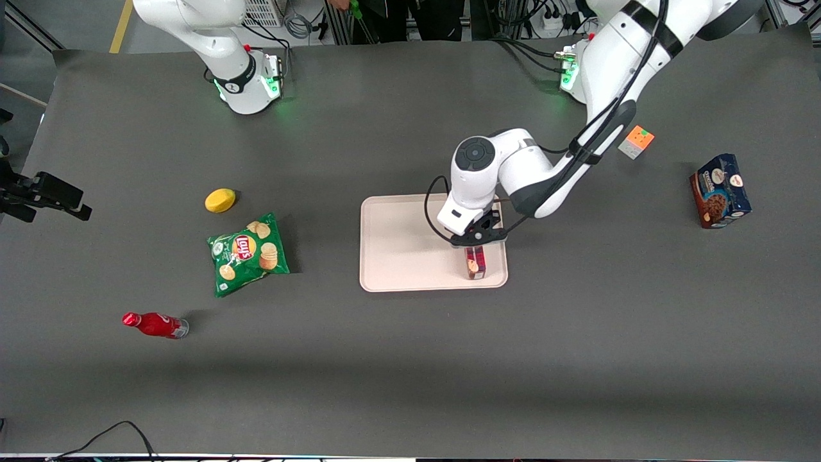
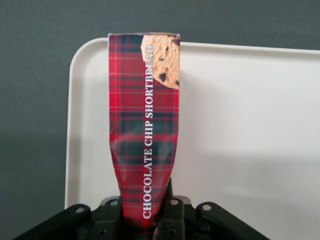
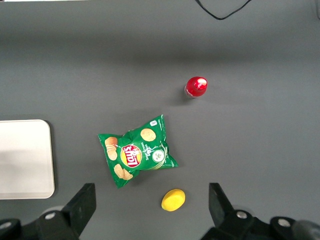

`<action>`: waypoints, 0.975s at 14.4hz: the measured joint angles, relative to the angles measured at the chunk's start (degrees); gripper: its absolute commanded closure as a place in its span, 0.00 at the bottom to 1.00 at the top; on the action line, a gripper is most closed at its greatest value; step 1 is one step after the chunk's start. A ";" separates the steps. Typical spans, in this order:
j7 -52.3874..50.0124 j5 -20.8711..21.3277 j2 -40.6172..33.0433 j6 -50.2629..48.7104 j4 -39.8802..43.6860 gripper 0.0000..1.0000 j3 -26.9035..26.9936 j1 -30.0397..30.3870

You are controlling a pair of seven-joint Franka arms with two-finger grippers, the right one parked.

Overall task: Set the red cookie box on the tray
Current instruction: 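Lower the red box onto the tray and open the left gripper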

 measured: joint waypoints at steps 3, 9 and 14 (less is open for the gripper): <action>0.64 0.23 1.75 0.04 1.84 0.84 0.06 0.00; 0.89 0.26 2.27 0.05 2.44 0.00 0.06 0.00; 0.89 0.25 2.50 0.05 2.64 0.00 0.06 0.00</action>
